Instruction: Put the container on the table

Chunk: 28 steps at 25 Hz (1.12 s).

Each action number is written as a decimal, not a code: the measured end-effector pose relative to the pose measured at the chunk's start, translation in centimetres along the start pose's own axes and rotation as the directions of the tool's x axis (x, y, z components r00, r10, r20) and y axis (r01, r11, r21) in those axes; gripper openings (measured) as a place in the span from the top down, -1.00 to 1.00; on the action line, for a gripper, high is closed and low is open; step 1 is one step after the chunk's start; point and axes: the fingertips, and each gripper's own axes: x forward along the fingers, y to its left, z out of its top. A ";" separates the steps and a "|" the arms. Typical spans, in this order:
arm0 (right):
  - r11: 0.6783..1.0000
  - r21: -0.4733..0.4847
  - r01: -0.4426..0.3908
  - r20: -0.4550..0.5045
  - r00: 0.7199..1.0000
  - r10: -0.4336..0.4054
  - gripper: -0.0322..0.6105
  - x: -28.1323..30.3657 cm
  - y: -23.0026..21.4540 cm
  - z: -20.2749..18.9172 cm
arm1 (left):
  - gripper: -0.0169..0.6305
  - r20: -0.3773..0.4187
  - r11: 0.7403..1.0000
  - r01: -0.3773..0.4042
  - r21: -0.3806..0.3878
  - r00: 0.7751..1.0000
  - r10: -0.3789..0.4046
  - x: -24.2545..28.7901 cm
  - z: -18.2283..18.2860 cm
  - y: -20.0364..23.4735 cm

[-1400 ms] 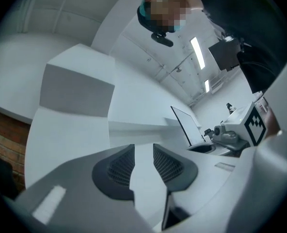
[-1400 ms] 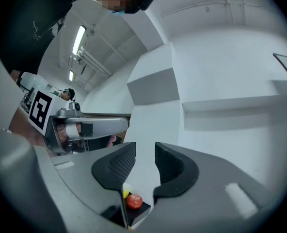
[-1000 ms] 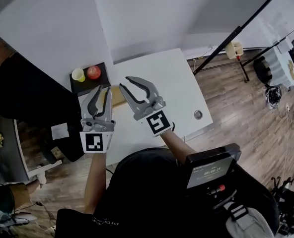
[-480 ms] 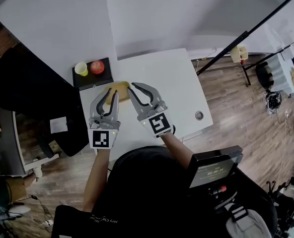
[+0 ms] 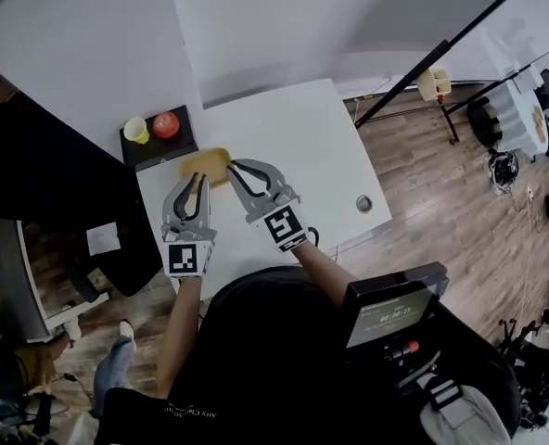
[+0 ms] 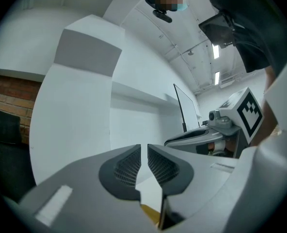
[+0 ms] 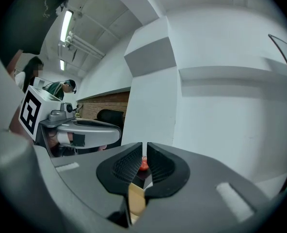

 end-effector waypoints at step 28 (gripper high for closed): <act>0.994 0.025 -0.103 -0.122 0.987 0.105 0.87 0.8 3.7 -5.2 | 0.94 -0.102 0.999 -0.022 -0.024 0.995 0.020 -1.8 -6.3 -0.3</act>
